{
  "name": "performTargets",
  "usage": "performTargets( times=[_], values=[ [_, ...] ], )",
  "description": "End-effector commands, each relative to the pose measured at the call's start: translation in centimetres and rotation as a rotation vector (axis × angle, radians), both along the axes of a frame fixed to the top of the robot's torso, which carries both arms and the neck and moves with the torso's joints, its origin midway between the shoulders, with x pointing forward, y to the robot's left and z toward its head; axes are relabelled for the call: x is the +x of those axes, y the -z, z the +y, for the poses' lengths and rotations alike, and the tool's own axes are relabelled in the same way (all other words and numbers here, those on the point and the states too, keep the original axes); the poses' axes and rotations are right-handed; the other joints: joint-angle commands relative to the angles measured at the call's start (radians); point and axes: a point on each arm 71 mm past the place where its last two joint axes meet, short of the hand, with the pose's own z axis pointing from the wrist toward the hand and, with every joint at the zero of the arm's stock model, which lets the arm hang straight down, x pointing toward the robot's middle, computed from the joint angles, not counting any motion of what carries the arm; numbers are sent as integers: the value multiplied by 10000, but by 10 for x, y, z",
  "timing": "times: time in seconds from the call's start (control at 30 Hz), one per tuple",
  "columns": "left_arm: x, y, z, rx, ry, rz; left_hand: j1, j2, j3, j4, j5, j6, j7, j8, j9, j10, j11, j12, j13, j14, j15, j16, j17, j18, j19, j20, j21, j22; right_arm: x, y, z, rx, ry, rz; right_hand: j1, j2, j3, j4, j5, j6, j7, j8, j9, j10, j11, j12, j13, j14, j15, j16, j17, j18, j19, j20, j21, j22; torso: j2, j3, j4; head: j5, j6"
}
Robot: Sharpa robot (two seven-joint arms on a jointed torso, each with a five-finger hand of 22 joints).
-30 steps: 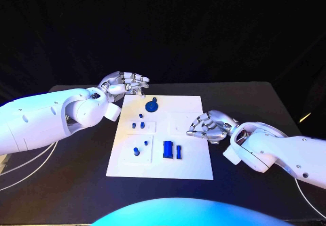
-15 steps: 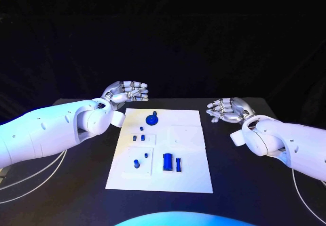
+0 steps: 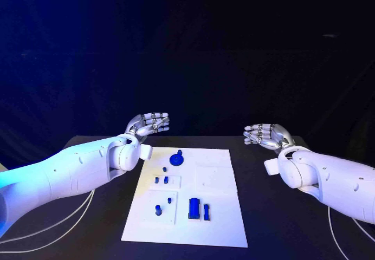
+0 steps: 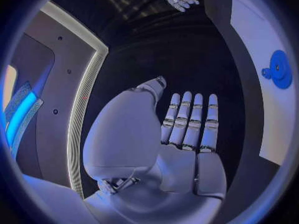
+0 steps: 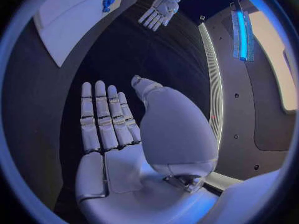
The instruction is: Assemble the parts on the task board
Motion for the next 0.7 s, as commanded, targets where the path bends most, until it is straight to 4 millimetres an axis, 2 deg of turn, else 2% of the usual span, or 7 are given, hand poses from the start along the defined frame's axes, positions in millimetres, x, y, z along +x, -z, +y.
performTargets(
  times=[0.03, 0.23, 0.27, 0.3, 0.33, 0.5, 0.7],
  values=[
    [-1, -1, -1, 11, 39, -10, -4547, 1777, -3494, -2417, -1226, -7300, -1373, -2604, -2235, -8753, -1414, -1010, -616, -7107, -1375, -1634, -2532, -1287, -6574, -2752, -629, -2446, -1, 0, -1, -12, 45, 1, -4259, 1783, -4031, -1752, -1190, -7982, -2012, -2356, -2813, -10056, -1588, -1172, -1182, -10057, -1251, -1571, -3656, -1704, -8755, -2370, -626, -3908, -1, -10, 25, -24, -16],
    [-9, 0, -12, 65, -133, -5, -6769, 1777, -3494, -2417, -1226, -7300, -1373, -2604, -2235, -8753, -1414, -1010, -616, -7107, -1375, -1634, -2532, -1287, -6574, -2752, -629, -2446, -11, -1, 9, 428, 242, -58, -6312, 1783, -4031, -1752, -1190, -7982, -2012, -2356, -2813, -10056, -1588, -1172, -1182, -10057, -1251, -1571, -3656, -1704, -8755, -2370, -626, -3908, -84, 23, 283, -358, 249],
    [-11, 0, -15, 80, -178, -4, -7054, 1777, -3494, -2417, -1226, -7300, -1373, -2604, -2235, -8753, -1414, -1010, -616, -7107, -1375, -1634, -2532, -1287, -6574, -2752, -629, -2446, -13, -1, 11, 540, 295, -70, -13546, 1783, -4031, -1752, -1190, -7982, -2012, -2356, -2813, -10056, -1588, -1172, -1182, -10057, -1251, -1571, -3656, -1704, -8755, -2370, -626, -3908, -105, 31, 350, -445, 318],
    [-14, 1, -18, 97, -230, -4, -7332, 1777, -3494, -2417, -1226, -7300, -1373, -2604, -2235, -8753, -1414, -1010, -616, -7107, -1375, -1634, -2532, -1287, -6574, -2752, -629, -2446, -16, -2, 14, 668, 357, -82, -13546, 1783, -4031, -1752, -1190, -7982, -2012, -2356, -2813, -10056, -1588, -1172, -1182, -10057, -1251, -1571, -3656, -1704, -8755, -2370, -626, -3908, -130, 41, 427, -545, 398],
    [-18, 1, -23, 126, -316, -4, -14551, 1777, -3494, -2417, -1226, -7300, -1373, -2604, -2235, -8753, -1414, -1010, -616, -7107, -1375, -1634, -2532, -1287, -6574, -2752, -629, -2446, -21, -3, 18, 877, 461, -98, -13546, 1783, -4031, -1752, -1190, -7982, -2012, -2356, -2813, -10056, -1588, -1172, -1182, -10057, -1251, -1571, -3656, -1704, -8755, -2370, -626, -3908, -153, 51, 499, -638, 471],
    [-38, 0, -45, 253, -680, -16, -14551, 1777, -3494, -2417, -1226, -7300, -1373, -2604, -2235, -8753, -1414, -1010, -616, -7107, -1375, -1634, -2532, -1287, -6574, -2752, -629, -2446, -44, -8, 35, 1692, 912, -111, -13546, 1783, -4031, -1752, -1190, -7982, -2012, -2356, -2813, -10056, -1588, -1172, -1182, -10057, -1251, -1571, -3656, -1704, -8755, -2370, -626, -3908, -236, 84, 760, -977, 740],
    [-66, -5, -70, 415, -1119, -54, -14551, 1777, -3494, -2417, -1226, -7300, -1373, -2604, -2235, -8753, -1414, -1010, -616, -7107, -1375, -1634, -2532, -1287, -6574, -2752, -629, -2446, -69, -18, 52, 2446, 1396, -34, -13546, 1783, -4031, -1752, -1190, -7982, -2012, -2356, -2813, -10056, -1588, -1172, -1182, -10057, -1251, -1571, -3656, -1704, -8755, -2370, -626, -3908, -251, 90, 805, -1036, 787]
  ],
)
